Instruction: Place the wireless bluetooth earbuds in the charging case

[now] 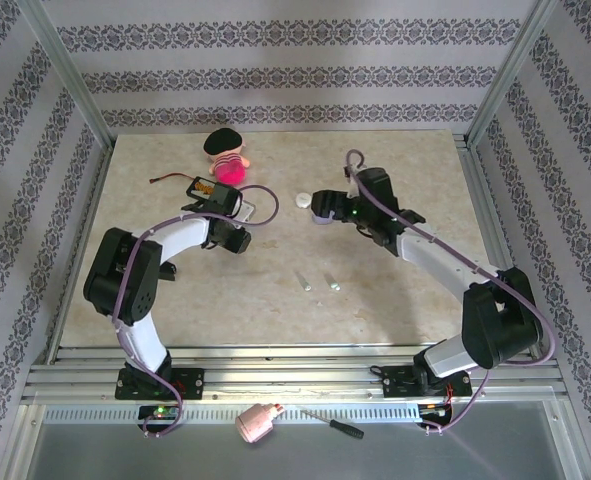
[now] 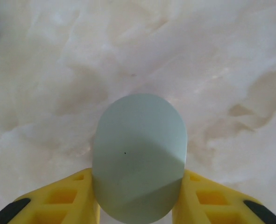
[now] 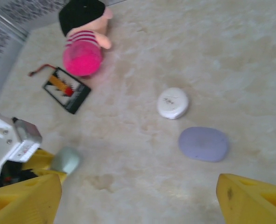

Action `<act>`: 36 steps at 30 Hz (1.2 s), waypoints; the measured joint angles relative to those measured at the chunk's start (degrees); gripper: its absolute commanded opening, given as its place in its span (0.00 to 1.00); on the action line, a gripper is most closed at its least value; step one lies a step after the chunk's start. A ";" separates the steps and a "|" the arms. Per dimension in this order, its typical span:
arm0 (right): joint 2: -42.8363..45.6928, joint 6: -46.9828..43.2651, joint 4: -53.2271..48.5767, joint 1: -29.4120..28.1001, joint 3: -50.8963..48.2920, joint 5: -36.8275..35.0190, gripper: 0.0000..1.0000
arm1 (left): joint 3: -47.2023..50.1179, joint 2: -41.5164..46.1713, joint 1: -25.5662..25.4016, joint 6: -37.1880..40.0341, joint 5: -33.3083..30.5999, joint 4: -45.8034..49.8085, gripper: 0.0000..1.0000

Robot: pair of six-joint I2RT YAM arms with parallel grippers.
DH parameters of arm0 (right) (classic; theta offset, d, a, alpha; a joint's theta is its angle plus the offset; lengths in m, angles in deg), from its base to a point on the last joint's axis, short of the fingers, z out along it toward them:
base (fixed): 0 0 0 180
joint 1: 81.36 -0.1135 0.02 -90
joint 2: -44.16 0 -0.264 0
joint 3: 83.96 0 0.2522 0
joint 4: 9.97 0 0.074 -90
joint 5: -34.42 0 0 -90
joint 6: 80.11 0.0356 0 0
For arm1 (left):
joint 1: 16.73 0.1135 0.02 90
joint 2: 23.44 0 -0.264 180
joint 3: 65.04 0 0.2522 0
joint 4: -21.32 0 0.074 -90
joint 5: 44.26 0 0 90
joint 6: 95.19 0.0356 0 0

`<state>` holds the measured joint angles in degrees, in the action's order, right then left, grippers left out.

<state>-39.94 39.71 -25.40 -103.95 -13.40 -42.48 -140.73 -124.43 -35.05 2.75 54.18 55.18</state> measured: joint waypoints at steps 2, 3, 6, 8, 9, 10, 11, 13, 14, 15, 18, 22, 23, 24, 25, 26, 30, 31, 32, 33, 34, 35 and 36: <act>0.09 3.45 0.83 2.01 -1.33 5.66 0.84 | 2.14 3.23 -0.11 1.60 2.95 -2.36 0.35; 0.07 4.68 1.03 2.71 -1.99 7.78 0.84 | 3.13 4.72 -0.22 2.38 4.20 -3.72 0.35; 0.04 8.15 1.01 3.61 -3.41 14.93 0.84 | 7.15 9.92 -1.29 5.73 8.20 -9.46 0.34; 0.02 10.23 1.53 3.58 -3.48 19.82 0.84 | 9.97 13.03 -2.69 7.89 10.62 -13.05 0.33; -0.07 10.91 2.25 3.39 -3.48 21.97 0.84 | 10.95 14.10 -3.32 8.59 11.67 -14.36 0.32; -0.37 11.93 3.28 3.21 -3.48 24.37 0.84 | 12.00 15.15 -3.98 9.31 13.03 -15.93 0.32; -0.90 12.63 4.37 2.89 -3.48 26.62 0.84 | 12.74 15.93 -4.61 9.92 14.27 -17.38 0.32; -2.25 13.90 5.86 2.19 -3.45 29.88 0.83 | 13.79 16.98 -5.62 10.82 15.89 -19.91 0.32; -3.15 14.47 6.45 1.68 -3.45 31.28 0.83 | 14.27 17.49 -6.10 11.50 16.57 -21.03 0.32; -3.96 14.91 6.78 1.18 -3.45 32.39 0.83 | 14.60 17.90 -6.60 12.15 17.11 -21.92 0.32; -5.99 15.85 7.78 -0.42 -3.43 34.62 0.81 | 15.47 18.95 -8.11 14.40 18.62 -23.89 0.32; -7.78 17.20 8.83 -2.03 -3.28 36.35 0.66 | 16.41 19.91 -9.29 16.28 19.91 -25.57 0.32; -8.26 17.55 9.09 -2.36 -3.15 36.76 0.63 | 16.46 19.98 -9.40 16.55 20.09 -25.88 0.32; -8.79 17.94 9.33 -2.47 -2.99 37.16 0.60 | 16.46 20.00 -9.49 16.76 20.28 -26.23 0.32; -9.25 18.23 9.55 -2.73 -2.84 37.44 0.56 | 16.50 20.00 -9.49 16.96 20.41 -26.56 0.31; -9.84 18.60 9.94 -2.82 -2.73 37.57 0.52 | 16.63 20.00 -9.49 17.14 20.57 -27.02 0.32; -10.97 19.63 11.04 -3.28 -2.40 38.82 0.34 | 17.38 20.00 -9.49 17.25 20.52 -27.43 0.32; -10.97 19.78 11.23 -3.45 -2.36 38.91 0.28 | 17.46 20.00 -9.49 17.25 20.59 -27.45 0.32; -10.97 19.89 11.37 -3.56 -2.27 38.80 0.22 | 17.53 20.00 -9.49 17.25 20.46 -27.41 0.32; -10.97 19.91 11.54 -3.54 -2.25 38.88 0.19 | 17.57 20.00 -9.44 17.25 20.46 -27.45 0.32; -10.99 19.82 11.63 -3.54 -2.23 39.06 0.18 | 17.57 20.00 -9.44 17.25 20.46 -27.47 0.33; -10.99 19.89 11.72 -3.54 -2.23 39.19 0.17 | 17.57 20.00 -9.44 17.25 20.39 -27.50 0.35; -10.99 19.78 11.82 -3.54 -2.23 39.26 0.17 | 17.59 20.00 -9.44 17.25 20.39 -27.67 0.37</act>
<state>-50.93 59.49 -13.58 -107.49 -15.63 -3.22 -123.13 -104.43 -44.50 20.00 74.58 27.51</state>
